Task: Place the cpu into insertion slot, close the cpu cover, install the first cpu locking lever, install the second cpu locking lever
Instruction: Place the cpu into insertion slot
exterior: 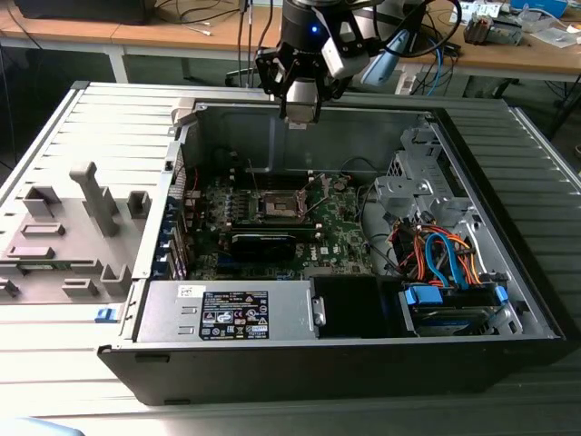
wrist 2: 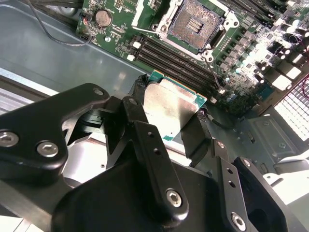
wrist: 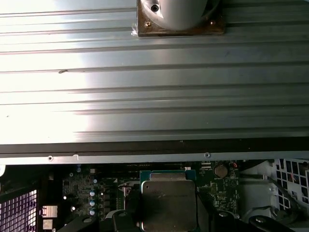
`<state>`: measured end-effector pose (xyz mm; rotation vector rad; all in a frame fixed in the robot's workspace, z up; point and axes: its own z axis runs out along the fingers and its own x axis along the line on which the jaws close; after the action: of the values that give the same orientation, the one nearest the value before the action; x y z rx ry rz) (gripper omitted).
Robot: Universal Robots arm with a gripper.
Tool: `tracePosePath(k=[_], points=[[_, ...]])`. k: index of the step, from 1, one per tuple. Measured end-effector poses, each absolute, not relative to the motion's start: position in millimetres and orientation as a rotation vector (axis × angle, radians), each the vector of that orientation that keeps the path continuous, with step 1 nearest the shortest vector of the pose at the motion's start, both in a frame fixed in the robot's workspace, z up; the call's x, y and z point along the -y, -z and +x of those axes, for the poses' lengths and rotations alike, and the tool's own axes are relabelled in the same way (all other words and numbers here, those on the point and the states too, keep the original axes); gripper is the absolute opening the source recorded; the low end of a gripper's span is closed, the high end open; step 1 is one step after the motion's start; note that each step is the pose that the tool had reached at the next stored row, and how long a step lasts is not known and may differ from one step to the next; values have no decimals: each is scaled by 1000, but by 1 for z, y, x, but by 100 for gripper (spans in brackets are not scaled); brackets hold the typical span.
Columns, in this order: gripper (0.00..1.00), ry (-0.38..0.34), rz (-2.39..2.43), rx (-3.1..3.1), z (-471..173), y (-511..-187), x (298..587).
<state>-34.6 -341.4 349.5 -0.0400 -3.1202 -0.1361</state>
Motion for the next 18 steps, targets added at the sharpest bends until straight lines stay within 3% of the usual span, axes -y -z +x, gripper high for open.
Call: tracePosePath(k=[18], points=[[55,136,-40,3120,-35,-345,341]])
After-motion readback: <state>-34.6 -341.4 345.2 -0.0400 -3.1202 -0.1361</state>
